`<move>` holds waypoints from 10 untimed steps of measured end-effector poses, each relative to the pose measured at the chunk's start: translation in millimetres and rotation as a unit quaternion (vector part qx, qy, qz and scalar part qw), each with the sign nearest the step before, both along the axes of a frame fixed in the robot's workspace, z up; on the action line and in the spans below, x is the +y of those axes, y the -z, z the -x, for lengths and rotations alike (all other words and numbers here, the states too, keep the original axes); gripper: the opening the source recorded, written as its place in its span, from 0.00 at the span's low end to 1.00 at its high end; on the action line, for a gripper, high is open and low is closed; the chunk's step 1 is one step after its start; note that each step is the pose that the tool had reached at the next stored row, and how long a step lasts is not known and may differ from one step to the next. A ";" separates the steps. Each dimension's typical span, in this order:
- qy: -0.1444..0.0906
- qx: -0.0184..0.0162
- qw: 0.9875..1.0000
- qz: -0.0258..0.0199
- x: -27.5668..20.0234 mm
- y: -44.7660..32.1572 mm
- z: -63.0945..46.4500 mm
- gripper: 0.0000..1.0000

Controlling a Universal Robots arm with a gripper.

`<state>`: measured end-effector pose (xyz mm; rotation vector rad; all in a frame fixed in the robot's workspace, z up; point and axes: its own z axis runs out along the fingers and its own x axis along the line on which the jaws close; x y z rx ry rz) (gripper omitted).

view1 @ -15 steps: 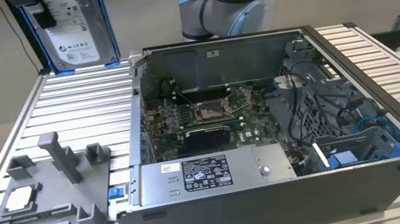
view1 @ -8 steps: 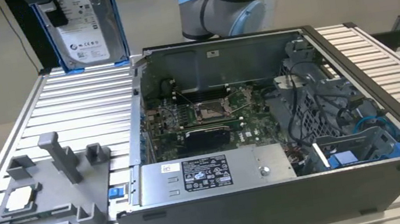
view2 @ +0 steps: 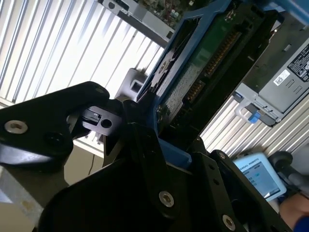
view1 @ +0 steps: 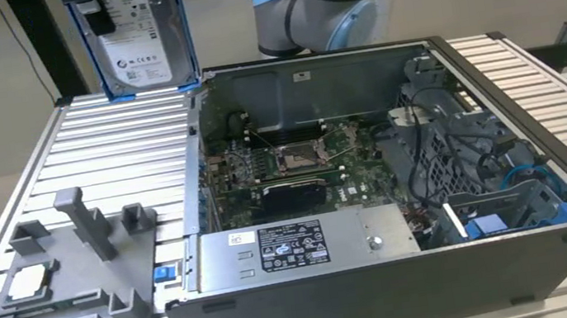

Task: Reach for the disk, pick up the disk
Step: 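Pick up the disk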

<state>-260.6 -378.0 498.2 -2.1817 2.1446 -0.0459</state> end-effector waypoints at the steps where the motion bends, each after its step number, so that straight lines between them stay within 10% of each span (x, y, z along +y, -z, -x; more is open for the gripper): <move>1: 0.000 0.000 1.000 0.000 0.0 0.0 -2.5 0.00; 10: 0.000 0.002 1.000 0.000 0.0 0.0 -24.6 0.00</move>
